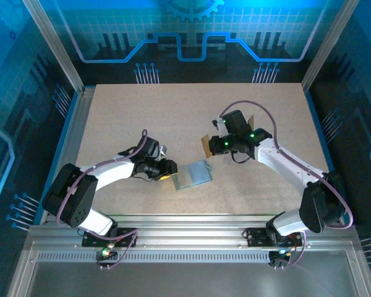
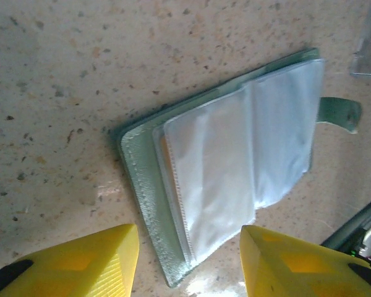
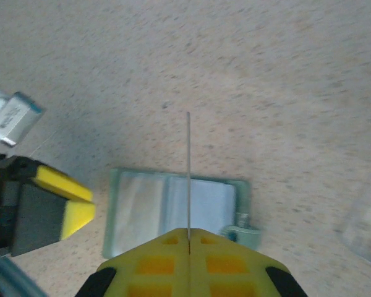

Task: Put the credit cards into the card holder
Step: Pick up the credit card from the storage box, then insert the credit card into the card slot.

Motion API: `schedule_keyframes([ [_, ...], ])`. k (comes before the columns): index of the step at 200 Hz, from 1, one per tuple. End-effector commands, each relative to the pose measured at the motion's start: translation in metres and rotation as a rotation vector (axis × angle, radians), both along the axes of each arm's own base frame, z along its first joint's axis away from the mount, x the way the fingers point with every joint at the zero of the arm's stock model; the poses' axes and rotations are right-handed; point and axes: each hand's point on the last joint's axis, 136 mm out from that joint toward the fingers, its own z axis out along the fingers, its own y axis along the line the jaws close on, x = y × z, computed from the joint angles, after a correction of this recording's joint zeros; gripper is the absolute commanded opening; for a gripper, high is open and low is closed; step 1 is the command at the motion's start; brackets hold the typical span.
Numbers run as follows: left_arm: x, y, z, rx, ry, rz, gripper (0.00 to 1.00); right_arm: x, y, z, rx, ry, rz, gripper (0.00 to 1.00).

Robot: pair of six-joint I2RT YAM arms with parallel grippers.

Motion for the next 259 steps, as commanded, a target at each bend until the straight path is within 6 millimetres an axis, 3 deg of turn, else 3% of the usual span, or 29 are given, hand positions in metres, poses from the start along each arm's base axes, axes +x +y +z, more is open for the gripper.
schedule_keyframes([
  [1, 0.006, 0.002, 0.001, 0.078, -0.020, -0.014, 0.47, 0.001, 0.035, 0.005, 0.156, -0.039, 0.092, 0.00],
  [74, 0.013, 0.003, -0.008, 0.219, -0.027, -0.027, 0.48, 0.000, 0.057, -0.053, 0.240, 0.065, 0.134, 0.00],
  [139, 0.017, -0.003, -0.027, 0.348, -0.035, -0.054, 0.48, -0.008, 0.056, -0.070, 0.239, 0.092, 0.142, 0.00],
  [149, 0.016, -0.002, -0.030, 0.374, -0.037, -0.058, 0.47, -0.016, 0.052, -0.081, 0.228, 0.117, 0.138, 0.00],
  [196, 0.005, 0.005, -0.045, 0.453, -0.016, -0.048, 0.41, -0.022, 0.049, -0.091, 0.227, 0.134, 0.135, 0.00],
  [259, -0.006, 0.008, -0.056, 0.457, 0.018, -0.039, 0.36, -0.025, 0.060, -0.100, 0.308, 0.182, 0.131, 0.00],
])
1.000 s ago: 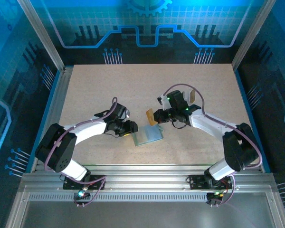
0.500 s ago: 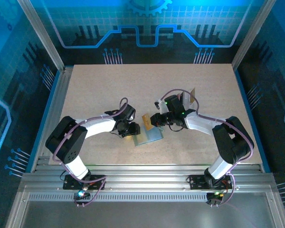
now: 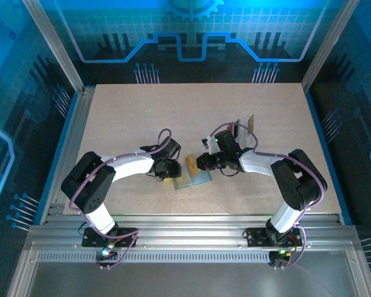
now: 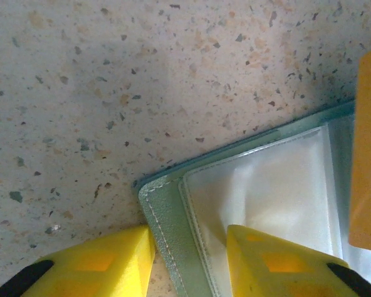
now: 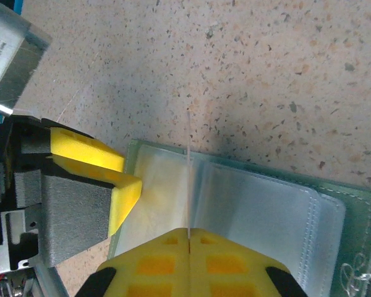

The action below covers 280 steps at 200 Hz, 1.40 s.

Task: Put the credit cards into the card holder
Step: Insert the credit card into the card slot.

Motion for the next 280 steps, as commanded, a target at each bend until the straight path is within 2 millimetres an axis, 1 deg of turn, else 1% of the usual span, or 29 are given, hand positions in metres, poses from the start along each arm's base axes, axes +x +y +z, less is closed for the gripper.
schedule_keyframes([
  [1, -0.018, 0.011, -0.025, 0.059, 0.070, 0.007, 0.36, -0.006, 0.011, -0.002, 0.057, 0.028, 0.018, 0.00],
  [16, -0.020, 0.011, -0.026, 0.059, 0.075, 0.008, 0.36, -0.006, 0.012, -0.007, 0.058, 0.039, 0.015, 0.00],
  [48, -0.022, 0.011, -0.029, 0.060, 0.082, 0.009, 0.35, -0.005, 0.014, -0.008, 0.077, 0.059, 0.006, 0.00],
  [72, -0.024, 0.011, -0.032, 0.056, 0.087, 0.010, 0.35, -0.004, 0.008, -0.002, 0.062, 0.030, -0.018, 0.00],
  [90, -0.024, 0.011, -0.033, 0.055, 0.089, 0.013, 0.35, -0.004, 0.011, 0.001, 0.068, 0.039, -0.007, 0.00],
  [121, -0.025, 0.011, -0.034, 0.056, 0.092, 0.012, 0.34, -0.005, 0.013, -0.006, 0.084, 0.072, -0.012, 0.00],
  [139, -0.026, 0.012, -0.034, 0.056, 0.094, 0.012, 0.34, -0.004, 0.011, -0.003, 0.098, 0.076, -0.022, 0.00],
  [171, -0.027, 0.013, -0.035, 0.059, 0.094, 0.011, 0.34, -0.002, 0.001, 0.009, 0.071, 0.037, -0.047, 0.00],
  [183, -0.028, 0.013, -0.036, 0.056, 0.095, 0.012, 0.34, -0.002, 0.001, 0.013, 0.073, 0.034, -0.042, 0.00],
  [220, -0.029, 0.013, -0.038, 0.055, 0.099, 0.013, 0.34, -0.002, 0.006, 0.009, 0.092, 0.057, -0.039, 0.00],
  [251, -0.028, 0.012, -0.036, 0.053, 0.098, 0.010, 0.34, -0.002, 0.006, -0.001, 0.075, 0.074, -0.044, 0.00],
  [280, -0.028, 0.012, -0.036, 0.052, 0.098, 0.012, 0.34, -0.002, 0.006, -0.006, 0.073, 0.085, -0.047, 0.00],
])
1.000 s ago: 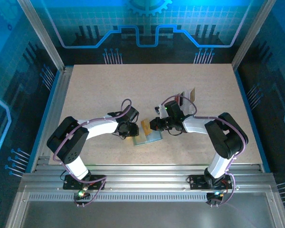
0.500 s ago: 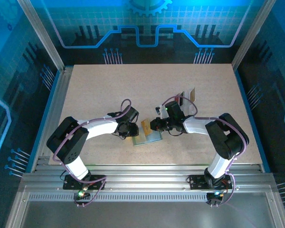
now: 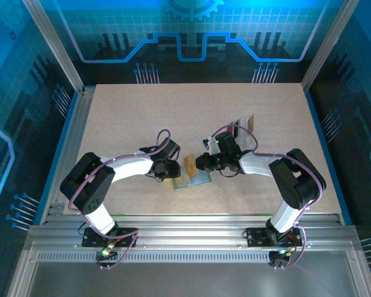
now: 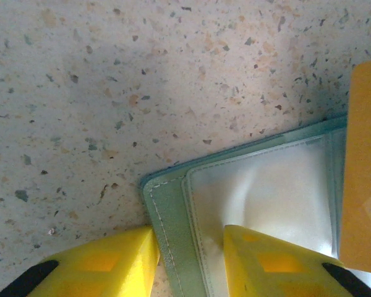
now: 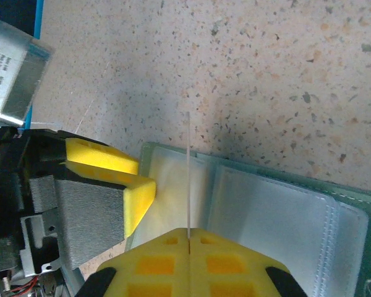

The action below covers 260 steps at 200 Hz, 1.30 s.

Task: Put the credit cards into the card holder
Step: Insert the credit card into the card slot.

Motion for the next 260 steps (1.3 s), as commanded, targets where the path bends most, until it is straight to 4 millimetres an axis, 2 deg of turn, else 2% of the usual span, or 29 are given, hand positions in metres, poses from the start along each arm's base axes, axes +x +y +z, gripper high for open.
schedule_keyframes([
  [1, -0.028, 0.011, -0.034, 0.059, 0.107, -0.012, 0.34, -0.001, 0.002, -0.006, 0.008, 0.024, 0.004, 0.00],
  [117, -0.029, 0.010, -0.038, 0.056, 0.114, -0.011, 0.34, -0.009, 0.001, -0.021, 0.046, 0.095, -0.049, 0.00],
  [205, -0.031, 0.009, -0.042, 0.051, 0.125, -0.014, 0.34, -0.027, -0.012, -0.040, 0.021, 0.131, -0.139, 0.00],
  [260, -0.032, 0.008, -0.045, 0.046, 0.130, -0.016, 0.34, -0.039, -0.011, -0.044, -0.002, 0.128, -0.158, 0.00],
])
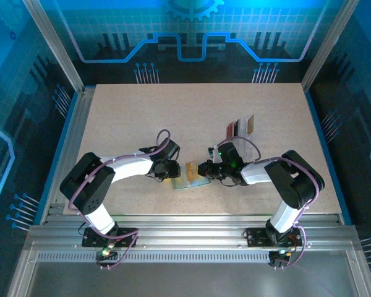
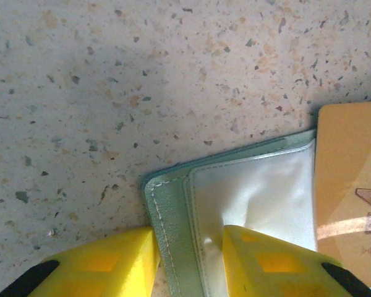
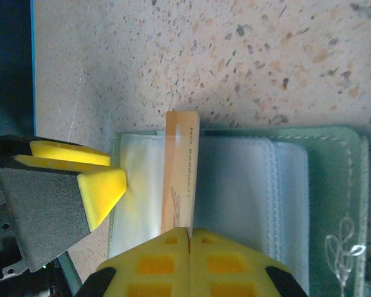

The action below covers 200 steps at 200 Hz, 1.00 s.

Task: Put the credit cards into the card holder
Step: Insert the credit card into the card slot.

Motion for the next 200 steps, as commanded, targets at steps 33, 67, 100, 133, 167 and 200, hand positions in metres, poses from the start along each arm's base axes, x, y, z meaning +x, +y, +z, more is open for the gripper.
schedule_keyframes([
  [33, -0.033, 0.008, -0.045, 0.046, 0.137, -0.023, 0.34, -0.028, -0.005, -0.021, -0.071, 0.055, -0.016, 0.00],
  [67, -0.033, 0.007, -0.045, 0.042, 0.138, -0.025, 0.33, -0.037, -0.010, -0.026, -0.093, 0.067, -0.013, 0.00],
  [100, -0.033, 0.007, -0.046, 0.043, 0.137, -0.026, 0.34, -0.047, -0.010, -0.029, -0.118, 0.072, 0.033, 0.00],
  [133, -0.034, 0.007, -0.046, 0.042, 0.138, -0.026, 0.33, -0.056, -0.010, -0.032, -0.137, 0.081, 0.073, 0.00],
  [167, -0.033, 0.007, -0.046, 0.042, 0.138, -0.026, 0.34, -0.061, -0.010, -0.033, -0.154, 0.070, 0.108, 0.00],
  [200, -0.034, 0.007, -0.046, 0.040, 0.141, -0.028, 0.33, -0.062, -0.011, -0.031, -0.172, 0.042, 0.134, 0.00],
])
